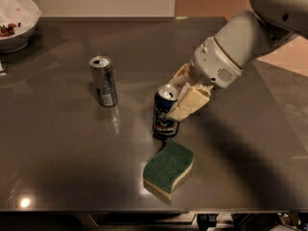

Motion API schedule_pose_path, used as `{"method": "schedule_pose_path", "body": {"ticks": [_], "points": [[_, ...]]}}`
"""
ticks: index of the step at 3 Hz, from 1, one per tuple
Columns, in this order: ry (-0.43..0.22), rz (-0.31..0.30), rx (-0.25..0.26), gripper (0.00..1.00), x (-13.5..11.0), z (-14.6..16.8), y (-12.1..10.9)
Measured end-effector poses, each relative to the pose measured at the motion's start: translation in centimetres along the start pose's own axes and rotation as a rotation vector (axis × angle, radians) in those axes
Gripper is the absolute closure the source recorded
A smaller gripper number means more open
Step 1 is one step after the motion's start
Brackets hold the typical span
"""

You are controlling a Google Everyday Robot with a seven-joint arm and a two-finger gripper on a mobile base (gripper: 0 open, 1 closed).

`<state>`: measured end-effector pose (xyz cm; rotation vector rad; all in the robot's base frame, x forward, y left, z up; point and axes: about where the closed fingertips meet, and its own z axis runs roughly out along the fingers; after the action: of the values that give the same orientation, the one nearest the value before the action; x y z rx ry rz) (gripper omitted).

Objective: Move pepsi can near sponge

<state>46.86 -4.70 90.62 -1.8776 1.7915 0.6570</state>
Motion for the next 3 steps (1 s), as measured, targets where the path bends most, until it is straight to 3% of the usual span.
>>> {"method": "schedule_pose_path", "body": {"ticks": [1, 2, 3], "points": [[0.029, -0.014, -0.006, 1.00, 0.15, 1.00, 0.00], [0.049, -0.034, 0.001, 0.82, 0.00, 1.28, 0.13], [0.049, -0.048, 0.001, 0.58, -0.24, 0.85, 0.38]]}}
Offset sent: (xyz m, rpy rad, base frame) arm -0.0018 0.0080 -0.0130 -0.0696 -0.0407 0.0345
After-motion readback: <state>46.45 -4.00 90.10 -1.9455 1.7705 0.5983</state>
